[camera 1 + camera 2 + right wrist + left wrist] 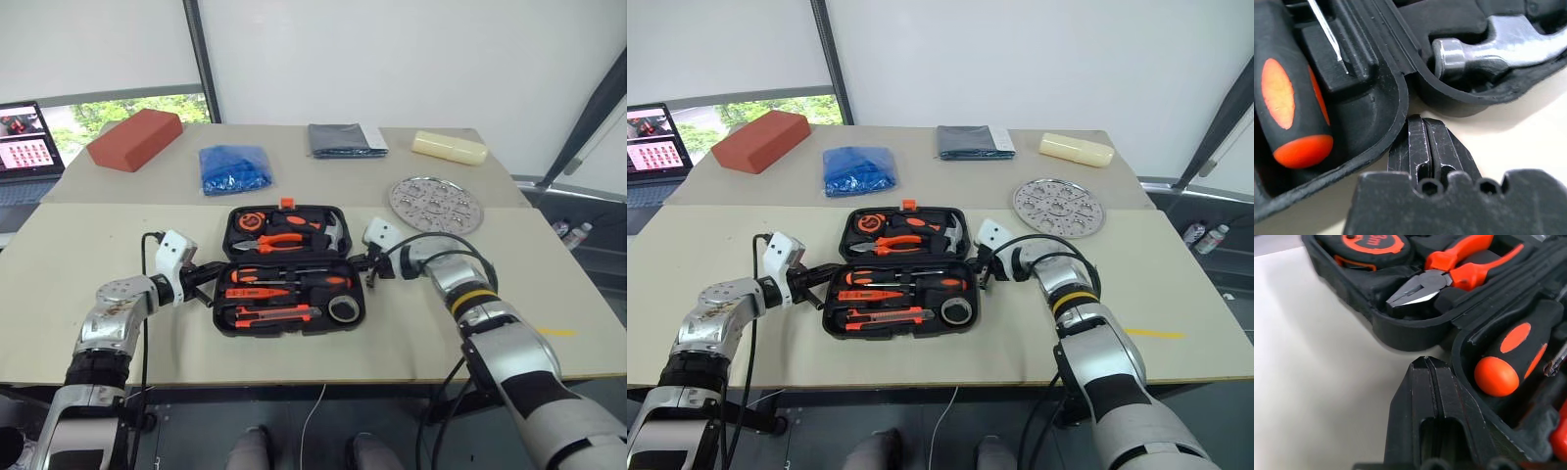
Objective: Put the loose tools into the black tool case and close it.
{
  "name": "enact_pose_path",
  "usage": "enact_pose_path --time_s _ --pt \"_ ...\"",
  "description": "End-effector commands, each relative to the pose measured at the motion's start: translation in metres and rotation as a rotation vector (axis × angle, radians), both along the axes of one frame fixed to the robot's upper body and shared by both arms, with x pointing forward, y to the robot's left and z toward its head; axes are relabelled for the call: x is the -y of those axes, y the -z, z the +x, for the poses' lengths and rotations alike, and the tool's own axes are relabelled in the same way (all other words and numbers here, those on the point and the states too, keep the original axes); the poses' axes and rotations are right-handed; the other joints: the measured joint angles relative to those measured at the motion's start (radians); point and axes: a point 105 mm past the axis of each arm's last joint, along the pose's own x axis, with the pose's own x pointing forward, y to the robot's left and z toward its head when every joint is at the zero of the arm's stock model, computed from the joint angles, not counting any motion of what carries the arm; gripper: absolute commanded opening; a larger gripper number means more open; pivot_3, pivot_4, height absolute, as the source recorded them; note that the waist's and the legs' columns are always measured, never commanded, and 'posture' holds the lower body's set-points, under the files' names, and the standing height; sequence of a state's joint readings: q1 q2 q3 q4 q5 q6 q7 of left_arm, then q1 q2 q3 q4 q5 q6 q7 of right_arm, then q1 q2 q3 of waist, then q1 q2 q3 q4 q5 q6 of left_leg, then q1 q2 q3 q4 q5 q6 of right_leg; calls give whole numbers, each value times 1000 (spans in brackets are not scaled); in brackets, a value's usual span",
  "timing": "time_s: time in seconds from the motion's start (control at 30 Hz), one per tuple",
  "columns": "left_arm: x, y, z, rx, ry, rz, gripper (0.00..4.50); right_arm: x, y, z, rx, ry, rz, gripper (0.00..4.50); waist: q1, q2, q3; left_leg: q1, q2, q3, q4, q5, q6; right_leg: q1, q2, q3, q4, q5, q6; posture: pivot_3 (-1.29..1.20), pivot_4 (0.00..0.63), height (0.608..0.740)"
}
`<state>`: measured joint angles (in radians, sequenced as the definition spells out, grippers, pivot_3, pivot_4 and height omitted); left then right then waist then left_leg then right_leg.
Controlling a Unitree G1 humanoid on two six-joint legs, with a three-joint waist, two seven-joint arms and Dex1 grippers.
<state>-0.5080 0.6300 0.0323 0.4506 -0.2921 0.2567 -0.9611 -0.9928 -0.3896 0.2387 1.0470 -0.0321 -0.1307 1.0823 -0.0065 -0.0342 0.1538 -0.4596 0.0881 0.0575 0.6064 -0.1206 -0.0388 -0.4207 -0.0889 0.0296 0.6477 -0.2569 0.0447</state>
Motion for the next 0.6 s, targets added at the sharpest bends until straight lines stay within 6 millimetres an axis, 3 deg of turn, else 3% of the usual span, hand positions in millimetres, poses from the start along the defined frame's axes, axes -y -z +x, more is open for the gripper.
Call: enact_pose_path --time_s 0.03,0.37,0.53,0.6 --pt "34 4 -10 -1 190 11 39 -11 -12 -16 1 -116 50 66 4 0 0 0 0 0 0 0 0 0 0 0 0 0 0 0 150 740" --pt "49 4 -16 40 218 -9 39 14 -10 -44 -32 -42 76 66 16 0 0 0 0 0 4 0 0 1 0 0 1 0 0 0 150 740" --pt "32 2 -11 4 118 -22 39 27 -15 -44 25 24 81 66 18 0 0 0 0 -1 5 0 0 1 0 0 2 0 0 0 150 740" --pt "16 -3 -6 21 44 -11 577 35 -22 -39 32 86 108 0 17 0 0 0 0 -1 5 1 0 1 0 0 2 1 1 0 150 740"
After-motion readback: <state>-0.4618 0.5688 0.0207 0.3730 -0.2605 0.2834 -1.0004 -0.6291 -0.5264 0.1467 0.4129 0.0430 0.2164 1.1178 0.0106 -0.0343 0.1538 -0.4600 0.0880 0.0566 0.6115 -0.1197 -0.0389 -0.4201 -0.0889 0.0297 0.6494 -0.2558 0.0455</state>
